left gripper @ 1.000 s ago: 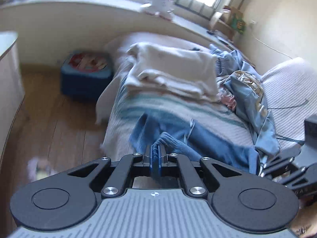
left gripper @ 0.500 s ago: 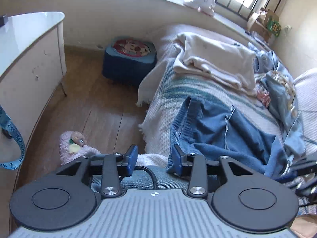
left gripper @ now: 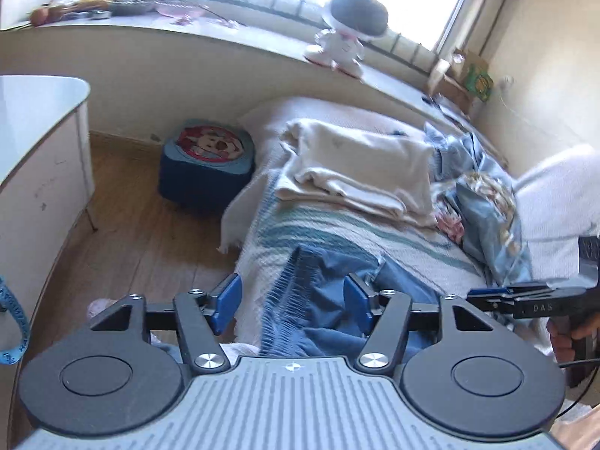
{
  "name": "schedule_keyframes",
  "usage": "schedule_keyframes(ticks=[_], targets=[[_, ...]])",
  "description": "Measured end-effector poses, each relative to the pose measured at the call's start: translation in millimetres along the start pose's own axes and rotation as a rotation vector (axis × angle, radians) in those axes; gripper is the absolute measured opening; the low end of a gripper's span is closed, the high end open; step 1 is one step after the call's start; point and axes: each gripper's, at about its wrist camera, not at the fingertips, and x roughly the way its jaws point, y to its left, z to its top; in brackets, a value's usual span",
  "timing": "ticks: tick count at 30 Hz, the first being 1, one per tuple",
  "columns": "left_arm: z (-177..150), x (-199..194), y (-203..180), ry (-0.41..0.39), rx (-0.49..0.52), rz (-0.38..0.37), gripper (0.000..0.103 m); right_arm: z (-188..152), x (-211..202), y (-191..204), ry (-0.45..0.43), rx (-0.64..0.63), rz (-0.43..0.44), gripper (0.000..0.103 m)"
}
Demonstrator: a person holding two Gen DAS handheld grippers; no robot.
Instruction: Fold clothes
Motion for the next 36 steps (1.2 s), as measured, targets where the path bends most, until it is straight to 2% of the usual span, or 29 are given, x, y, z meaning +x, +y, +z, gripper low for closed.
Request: schedule_keyframes(ticks=[7, 14, 36], targets=[[-13, 27, -32, 0.092, 0.073, -0.037, 0.062, -5, 6, -6, 0.014, -0.021, -0.016, 0.034], [-20, 40, -49, 0.132, 0.121, -0.041, 0.067, -3, 14, -10, 0.007, -0.015, -0.026, 0.034], [-25, 54, -53, 0.18, 0.113, -0.038, 0.071, -3, 24, -19, 0.002, 0.01, -0.028, 0.034]])
